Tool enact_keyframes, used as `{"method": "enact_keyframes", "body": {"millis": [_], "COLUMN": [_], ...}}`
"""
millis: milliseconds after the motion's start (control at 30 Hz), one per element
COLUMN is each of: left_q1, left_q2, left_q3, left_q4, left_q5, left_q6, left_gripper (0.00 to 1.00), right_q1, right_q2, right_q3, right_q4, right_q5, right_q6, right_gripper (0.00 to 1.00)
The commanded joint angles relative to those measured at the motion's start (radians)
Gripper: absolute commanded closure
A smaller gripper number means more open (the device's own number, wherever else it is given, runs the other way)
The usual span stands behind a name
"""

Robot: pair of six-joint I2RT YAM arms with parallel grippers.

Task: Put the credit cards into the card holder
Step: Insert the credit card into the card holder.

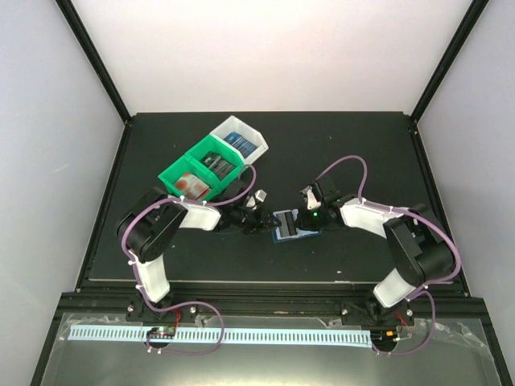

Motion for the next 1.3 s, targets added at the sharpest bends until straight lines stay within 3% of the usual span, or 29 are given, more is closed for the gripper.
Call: {"method": "enact_keyframes", "body": {"millis": [0,233,767,1267], "left_q1": [-0.008,-0.011,-0.035,-0.088], "left_q2": [0.017,0.018,0.069,0.113], "left_q3": [0.04,0.046,0.095,0.208], "left_q4": [-0.027,-0.051,-0.006,-0.027], "left_q5": [-0.014,-0.032,0.036,0.071], "left_q6": [0.023,0.035,0.026,0.057], "left_gripper": [0.73,0.7,0.69,0.65], "right_q1": [0.005,0.004,0.005,0.004], "right_q2": [0.036,0.079,0.076,-0.25], "right_q3": [0.021,0.015,0.008,-0.014], "right_q4": [0.001,0.007,0.016,-0.091], "right_q5": [-0.018,-0.013,-0.009,0.37], "right_q6": [-0.028,-0.033,-0.025,0.063], "right_gripper": [0.91,0.97,0.98,0.92]}}
